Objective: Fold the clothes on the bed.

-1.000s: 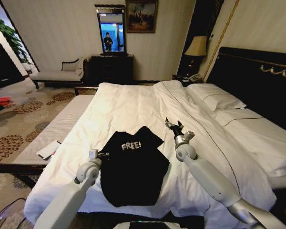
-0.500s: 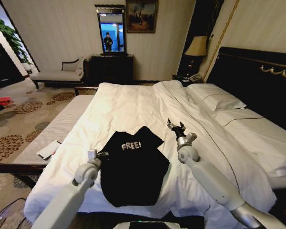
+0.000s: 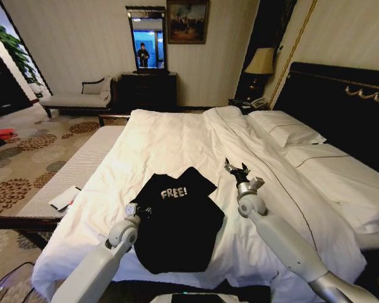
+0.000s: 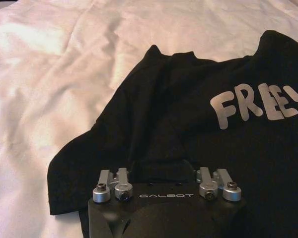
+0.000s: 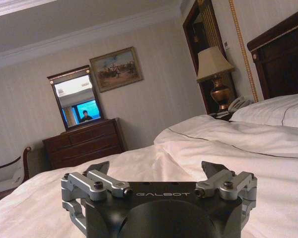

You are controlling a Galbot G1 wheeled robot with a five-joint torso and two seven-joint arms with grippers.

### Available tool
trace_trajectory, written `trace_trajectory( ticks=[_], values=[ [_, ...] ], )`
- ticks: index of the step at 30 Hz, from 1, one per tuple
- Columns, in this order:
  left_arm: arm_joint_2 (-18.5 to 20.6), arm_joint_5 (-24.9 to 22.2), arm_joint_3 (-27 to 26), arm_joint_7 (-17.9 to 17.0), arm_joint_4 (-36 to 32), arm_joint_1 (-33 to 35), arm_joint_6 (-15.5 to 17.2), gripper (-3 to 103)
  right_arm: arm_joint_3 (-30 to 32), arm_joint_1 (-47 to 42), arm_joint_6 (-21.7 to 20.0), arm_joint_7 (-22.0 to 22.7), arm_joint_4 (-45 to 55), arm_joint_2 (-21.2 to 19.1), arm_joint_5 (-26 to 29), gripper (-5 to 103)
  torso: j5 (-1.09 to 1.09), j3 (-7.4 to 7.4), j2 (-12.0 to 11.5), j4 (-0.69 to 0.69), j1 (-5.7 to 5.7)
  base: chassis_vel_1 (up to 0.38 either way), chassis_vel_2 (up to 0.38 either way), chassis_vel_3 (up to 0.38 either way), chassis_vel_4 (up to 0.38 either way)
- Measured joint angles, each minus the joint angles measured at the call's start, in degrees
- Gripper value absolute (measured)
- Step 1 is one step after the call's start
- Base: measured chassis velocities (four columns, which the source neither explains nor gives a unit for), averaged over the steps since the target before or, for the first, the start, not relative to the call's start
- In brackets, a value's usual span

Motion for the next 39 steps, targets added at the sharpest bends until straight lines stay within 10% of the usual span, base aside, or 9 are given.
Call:
trace_trajectory(
  ticks=[18, 39],
  values=[
    [0.7, -1.7, -0.8, 0.6, 1.0, -1.1, -0.1, 2, -1.3, 1.4, -0.1, 0.2, -2.3, 1.1, -0.1, 100, -0.01, 0.00, 0.0, 0.01, 0.00, 0.000, 0.000, 0.000, 0.000],
    [2.4, -8.4, -13.5, 1.7, 1.8, -2.8, -0.8, 1, -0.9, 0.6, -0.4, 1.8, -1.2, 0.8, -0.3, 100, -0.01, 0.00, 0.0, 0.00, 0.00, 0.000, 0.000, 0.000, 0.000]
  ],
)
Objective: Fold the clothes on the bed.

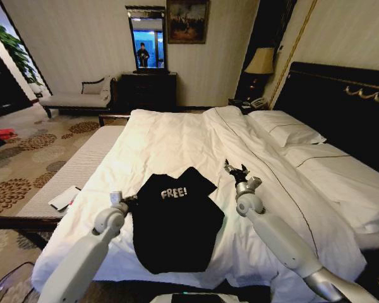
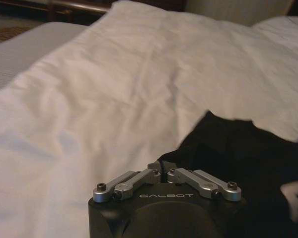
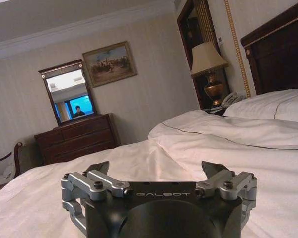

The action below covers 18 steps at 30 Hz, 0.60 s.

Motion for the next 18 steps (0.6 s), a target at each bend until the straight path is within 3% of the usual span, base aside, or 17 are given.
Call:
trace_trajectory(
  ticks=[9, 18],
  values=[
    [2.1, -0.7, -4.1, 1.1, 4.7, -0.5, -1.0, 1, -0.6, -0.8, -0.7, 0.8, 2.5, -0.4, 0.4, 100, 0.00, 0.00, 0.0, -0.01, 0.00, 0.000, 0.000, 0.000, 0.000],
    [1.8, -0.7, -8.6, 1.5, 8.3, 0.1, -1.6, 1, -1.8, -1.6, -1.5, 2.0, 4.4, -0.8, 0.7, 100, 0.00, 0.00, 0.0, 0.00, 0.00, 0.000, 0.000, 0.000, 0.000]
  ],
)
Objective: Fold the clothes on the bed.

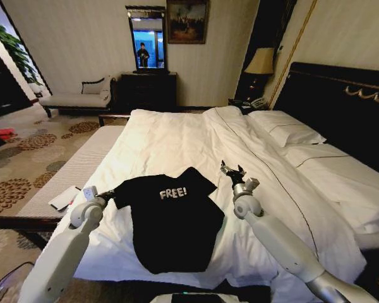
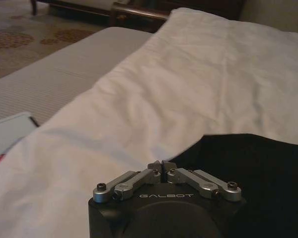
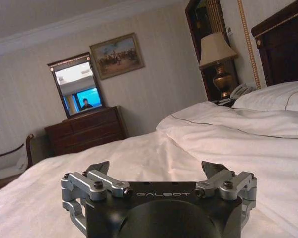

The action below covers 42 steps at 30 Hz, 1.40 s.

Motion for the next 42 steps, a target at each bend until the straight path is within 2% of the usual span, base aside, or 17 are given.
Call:
trace_trajectory(
  ticks=[6, 10, 15, 17, 18, 20, 21, 22, 25, 26, 28, 30, 31, 32, 36, 38, 42],
  values=[
    [0.0, 0.1, -2.6, 0.2, 1.4, 0.8, -1.1, 1, -0.5, -0.8, -1.5, 1.2, 0.3, -0.6, 0.5, 100, 0.00, 0.00, 0.0, -0.01, 0.00, 0.000, 0.000, 0.000, 0.000],
    [-0.5, 1.1, -3.9, 0.2, 0.6, 2.2, -1.6, -2, -1.5, -1.2, -3.1, 2.6, 0.4, -0.4, 3.3, 100, -0.01, 0.00, 0.0, 0.00, 0.00, 0.000, 0.000, 0.000, 0.000],
    [-0.6, -0.2, -11.2, -1.2, -4.2, 6.2, -1.1, 24, -2.7, -0.5, -6.3, 4.3, -0.1, 1.1, 10.5, 100, 0.00, 0.00, 0.0, 0.02, 0.00, 0.000, 0.000, 0.000, 0.000],
    [-0.2, -1.0, -12.5, -1.6, -5.1, 6.6, -1.1, 24, -2.6, -0.4, -7.0, 4.6, -0.2, 1.3, 12.0, 100, 0.00, 0.00, 0.0, 0.05, 0.00, 0.000, 0.000, 0.000, 0.000],
    [0.1, -1.9, -13.4, -1.9, -5.8, 6.7, -1.1, 28, -2.4, -0.6, -7.7, 4.9, -0.1, 1.6, 13.8, 100, 0.02, -0.01, 0.0, 0.07, -0.01, 0.000, 0.000, 0.000, 0.000],
    [1.5, -4.5, -14.6, -2.4, -7.8, 6.2, -1.1, 40, -0.4, -1.7, -9.2, 6.4, 0.4, 2.0, 18.4, 100, -0.01, 0.00, 0.0, -0.01, 0.00, 0.000, 0.000, 0.000, 0.000],
    [1.5, -4.5, -14.6, -2.4, -7.8, 6.2, -1.1, 40, -0.4, -1.7, -9.2, 6.4, 0.4, 2.0, 18.4, 100, -0.01, 0.00, 0.0, -0.01, 0.00, 0.000, 0.000, 0.000, 0.000],
    [2.0, -5.3, -15.2, -2.6, -9.1, 6.2, -1.1, 45, 0.3, -1.8, -9.9, 7.3, 0.4, 2.3, 20.4, 100, -0.01, 0.00, 0.0, -0.08, 0.00, 0.000, 0.000, 0.000, 0.000],
    [3.0, -8.1, -16.8, -3.6, -13.0, 6.1, -0.7, 55, 2.4, -2.2, -11.6, 9.3, 0.1, 3.5, 25.1, 100, 0.02, 0.00, 0.0, -0.03, 0.00, 0.000, 0.000, 0.000, 0.000],
    [3.0, -8.1, -16.8, -3.6, -13.0, 6.1, -0.7, 55, 2.4, -2.2, -11.6, 9.3, 0.1, 3.5, 25.1, 100, 0.02, 0.00, 0.0, -0.03, 0.00, 0.000, 0.000, 0.000, 0.000],
    [3.3, -10.8, -18.8, -4.5, -16.8, 6.5, -0.2, 66, 3.0, -2.1, -12.6, 9.6, -0.3, 4.5, 27.5, 100, 0.02, 0.00, 0.0, -0.01, 0.00, 0.000, 0.000, 0.000, 0.000],
    [3.4, -14.3, -20.8, -4.5, -20.4, 6.2, -1.4, 77, 2.8, -1.6, -13.1, 9.4, -1.0, 5.6, 28.4, 100, -0.01, 0.00, 0.0, 0.02, 0.00, 0.000, 0.000, 0.000, 0.000],
    [3.4, -14.3, -20.8, -4.5, -20.4, 6.2, -1.4, 77, 2.8, -1.6, -13.1, 9.4, -1.0, 5.6, 28.4, 100, -0.01, 0.00, 0.0, 0.02, 0.00, 0.000, 0.000, 0.000, 0.000],
    [3.5, -16.2, -21.7, -4.4, -21.8, 5.8, -1.9, 77, 2.7, -1.3, -13.2, 9.2, -1.4, 6.0, 28.5, 100, -0.01, 0.00, 0.0, 0.02, 0.00, 0.000, 0.000, 0.000, 0.000],
    [4.5, -23.9, -24.9, -3.3, -28.8, 4.3, -4.0, 97, 1.7, 0.2, -13.2, 7.6, -3.2, 7.7, 28.8, 100, 0.01, 0.00, 0.0, 0.00, 0.00, 0.000, 0.000, 0.000, 0.000],
    [4.6, -24.6, -25.4, -3.2, -30.3, 4.2, -4.2, 99, 1.4, 0.5, -13.2, 7.1, -3.8, 8.1, 28.8, 103, 0.03, 0.00, 0.0, -0.01, 0.00, 0.000, 0.000, 0.000, 0.000],
    [4.0, -25.1, -25.7, -3.6, -33.2, 4.6, -3.9, 100, 0.6, 1.3, -13.1, 6.0, -6.2, 9.7, 28.3, 96, 0.01, 0.00, 0.0, 0.00, 0.00, 0.000, 0.000, 0.000, 0.000]
  ],
)
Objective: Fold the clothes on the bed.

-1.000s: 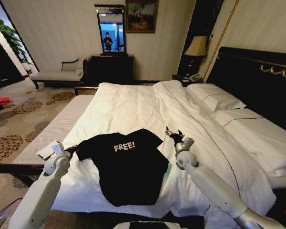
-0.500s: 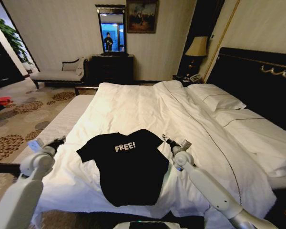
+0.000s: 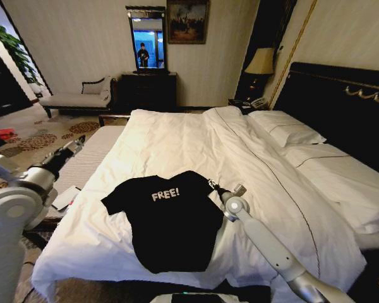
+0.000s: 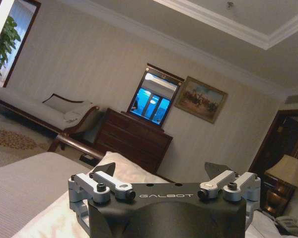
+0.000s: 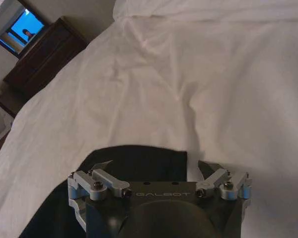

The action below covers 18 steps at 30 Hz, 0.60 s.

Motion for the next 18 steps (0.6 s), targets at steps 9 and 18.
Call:
trace_trajectory(
  ticks=[9, 18],
  values=[
    [0.0, 0.8, -0.1, -0.8, 0.4, 0.7, 1.1, 100, -0.9, 0.5, 0.0, -0.9, -2.0, 1.2, -1.1, 68, 0.00, 0.00, 0.0, -0.01, 0.00, 0.000, 0.000, 0.000, 0.000],
    [0.0, 1.2, 0.2, -1.5, 0.5, 0.7, 1.2, 100, -1.3, -0.4, 0.2, -1.3, -1.2, -0.3, -3.3, 35, 0.00, 0.00, 0.0, -0.01, 0.00, 0.000, 0.000, 0.000, 0.000]
  ],
)
